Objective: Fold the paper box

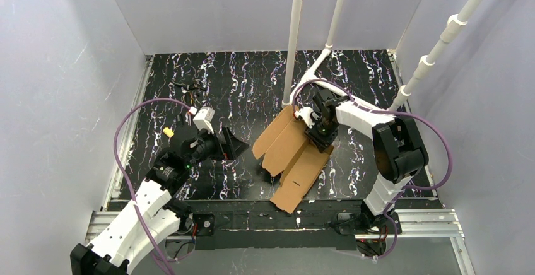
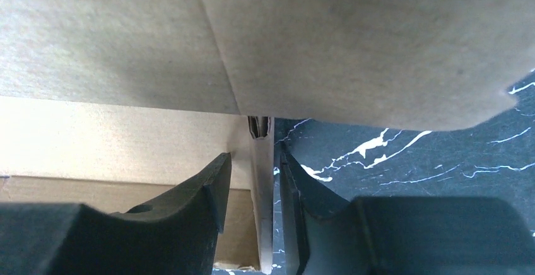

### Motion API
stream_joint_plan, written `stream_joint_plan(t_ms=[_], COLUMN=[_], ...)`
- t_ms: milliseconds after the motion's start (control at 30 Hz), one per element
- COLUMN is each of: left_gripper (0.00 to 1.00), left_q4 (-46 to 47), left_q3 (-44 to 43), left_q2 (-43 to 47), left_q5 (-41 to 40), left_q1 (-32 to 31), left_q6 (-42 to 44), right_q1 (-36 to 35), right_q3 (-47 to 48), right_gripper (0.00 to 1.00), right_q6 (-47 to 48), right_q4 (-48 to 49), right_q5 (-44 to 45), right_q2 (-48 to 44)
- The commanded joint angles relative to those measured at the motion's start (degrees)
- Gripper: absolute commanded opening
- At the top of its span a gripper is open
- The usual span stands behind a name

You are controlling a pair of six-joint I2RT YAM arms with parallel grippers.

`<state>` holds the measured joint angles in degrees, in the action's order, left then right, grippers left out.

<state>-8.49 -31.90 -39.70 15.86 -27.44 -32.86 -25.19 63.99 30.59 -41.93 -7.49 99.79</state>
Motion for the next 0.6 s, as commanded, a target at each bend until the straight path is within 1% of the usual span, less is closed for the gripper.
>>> stream_joint_plan(t_ms=[0, 67, 100, 133, 200, 400, 433, 500, 533, 567], left_gripper=[0.98, 0.97, 0.97, 0.98, 0.98, 0.97, 0.97, 0.97, 0.98, 0.98], left_q4=[1.88, 2.15, 2.38, 2.62, 3.06, 3.56, 3.69, 3.95, 4.05, 4.09], left_q3=[0.85, 1.00, 1.11, 1.20, 1.31, 1.49, 1.49, 1.53, 1.50, 1.49], left_q2=[-0.19, -0.33, -0.45, -0.54, -0.84, -1.47, -1.56, -1.76, -1.96, -2.14], left_q5=[1.44, 1.66, 1.78, 1.87, 2.18, 3.03, 3.10, 3.20, 3.29, 3.37], left_q1=[0.37, 0.37, 0.37, 0.37, 0.37, 0.37, 0.37, 0.35, 0.35, 0.37], left_q6=[-0.45, -0.62, -0.77, -0.86, -1.16, -1.97, -2.07, -2.28, -2.31, -2.47], right_q1=[0.23, 0.23, 0.23, 0.23, 0.26, 0.68, 1.01, 2.05, 2.74, 3.30], right_q3=[-0.99, -1.70, -2.20, -2.68, -4.24, -9.02, -9.34, -9.20, -8.99, -8.73], right_gripper=[0.43, 0.43, 0.38, 0.29, 0.01, 0.01, 0.05, 0.31, 0.40, 0.44], right_q6=[-1.39, -1.94, -2.19, -2.46, -3.09, -5.10, -5.75, -6.75, -7.31, -7.74], right_q4=[3.57, 5.13, 6.20, 7.22, 9.88, 16.35, 16.66, 16.25, 16.12, 16.14], right_q5=[-1.78, -1.51, -1.27, -1.04, -0.15, 2.02, 1.76, -0.37, -1.57, -2.59], right_q2=[-3.22, -4.19, -4.57, -4.94, -6.03, -11.20, -11.47, -11.47, -11.38, -11.15])
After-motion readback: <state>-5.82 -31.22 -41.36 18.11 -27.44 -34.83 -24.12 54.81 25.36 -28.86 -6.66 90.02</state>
